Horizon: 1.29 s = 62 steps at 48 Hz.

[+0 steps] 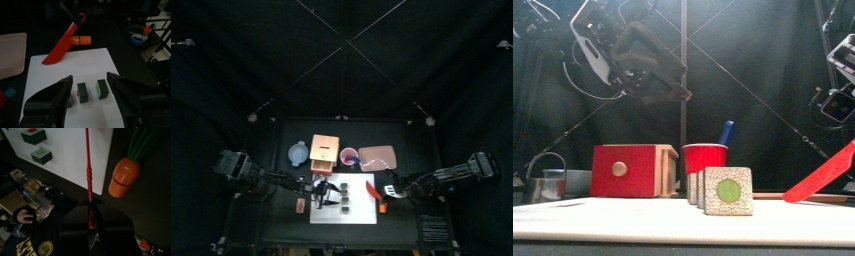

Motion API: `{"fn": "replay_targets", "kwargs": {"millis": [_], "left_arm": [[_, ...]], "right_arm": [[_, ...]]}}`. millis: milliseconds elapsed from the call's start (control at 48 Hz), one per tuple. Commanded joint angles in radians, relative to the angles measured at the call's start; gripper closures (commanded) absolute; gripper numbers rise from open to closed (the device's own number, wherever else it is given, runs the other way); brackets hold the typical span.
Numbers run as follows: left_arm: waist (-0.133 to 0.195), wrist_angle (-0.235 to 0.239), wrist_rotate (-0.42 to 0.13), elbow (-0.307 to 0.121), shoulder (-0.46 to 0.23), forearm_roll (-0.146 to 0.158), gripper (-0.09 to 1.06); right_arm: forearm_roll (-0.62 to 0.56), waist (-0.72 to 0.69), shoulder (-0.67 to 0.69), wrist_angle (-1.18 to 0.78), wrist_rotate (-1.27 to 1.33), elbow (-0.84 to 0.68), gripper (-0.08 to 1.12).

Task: Place sushi on board then cut the sushi with the knife then place the pieces on the plate
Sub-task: Place the 4 sushi pieces on the plate

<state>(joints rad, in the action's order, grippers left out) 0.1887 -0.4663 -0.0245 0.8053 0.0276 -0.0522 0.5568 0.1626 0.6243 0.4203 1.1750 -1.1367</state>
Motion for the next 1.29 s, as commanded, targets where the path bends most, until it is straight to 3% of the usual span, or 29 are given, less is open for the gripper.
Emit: {"fn": "replay_targets", "kwargs": {"millis": [21,396,708,1062,1292], "left_arm": [[0.0,-0.011,0.002,-0.003,0.029,-0.008,0.07],[0.0,-0.011,0.0,0.04,0.037,-0.025,0.07],[0.0,-0.011,-0.003,0.08,0.078,-0.023,0.08],[0.0,-0.011,0.002,0.094,0.084,-0.025,0.08],[0.0,-0.011,0.0,0.094,0.084,-0.035,0.08]], "right_arm": [[-0.038,0.021,-0.018,-0.003,0.043,0.032,0.72],[-0.046,0.029,-0.089,-0.031,0.064,0.094,0.46],[-0.054,0.043,-0.181,-0.052,0.054,0.155,0.44],[-0.132,0.057,-0.221,-0.052,0.052,0.173,0.42],[-0.137,0.054,-0.221,-0.046,0.058,0.161,0.21]]}}
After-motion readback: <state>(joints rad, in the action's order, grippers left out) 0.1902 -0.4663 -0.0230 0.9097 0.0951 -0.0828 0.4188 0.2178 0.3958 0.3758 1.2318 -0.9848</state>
